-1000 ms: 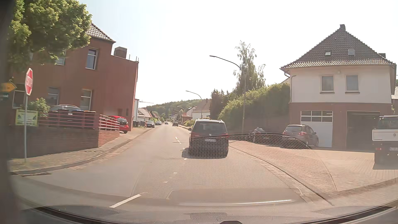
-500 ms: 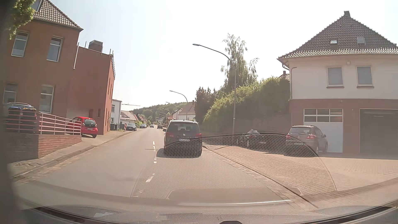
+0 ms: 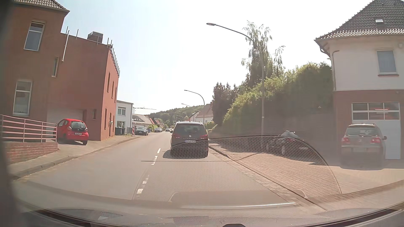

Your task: Follow the waypoints while adhering to traffic rules and regulations

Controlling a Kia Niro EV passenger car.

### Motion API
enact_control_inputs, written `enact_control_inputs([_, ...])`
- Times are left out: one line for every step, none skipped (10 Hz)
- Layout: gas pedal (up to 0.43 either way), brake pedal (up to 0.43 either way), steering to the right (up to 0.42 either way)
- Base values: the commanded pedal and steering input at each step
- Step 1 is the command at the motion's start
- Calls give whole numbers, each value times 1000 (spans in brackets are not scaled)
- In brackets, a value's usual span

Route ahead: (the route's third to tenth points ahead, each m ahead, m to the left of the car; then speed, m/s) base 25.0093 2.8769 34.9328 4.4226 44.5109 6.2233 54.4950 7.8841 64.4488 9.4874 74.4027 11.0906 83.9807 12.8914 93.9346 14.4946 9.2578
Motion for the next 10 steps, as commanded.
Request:
enact_control_inputs([248, 0, -76])
enact_control_inputs([248, 0, -76])
enact_control_inputs([220, 0, -76])
enact_control_inputs([209, 0, -75])
enact_control_inputs([209, 0, -73])
enact_control_inputs([209, 0, -71])
enact_control_inputs([209, 0, -65])
enact_control_inputs([209, 0, -57])
enact_control_inputs([209, 0, -49])
enact_control_inputs([209, 0, -36])
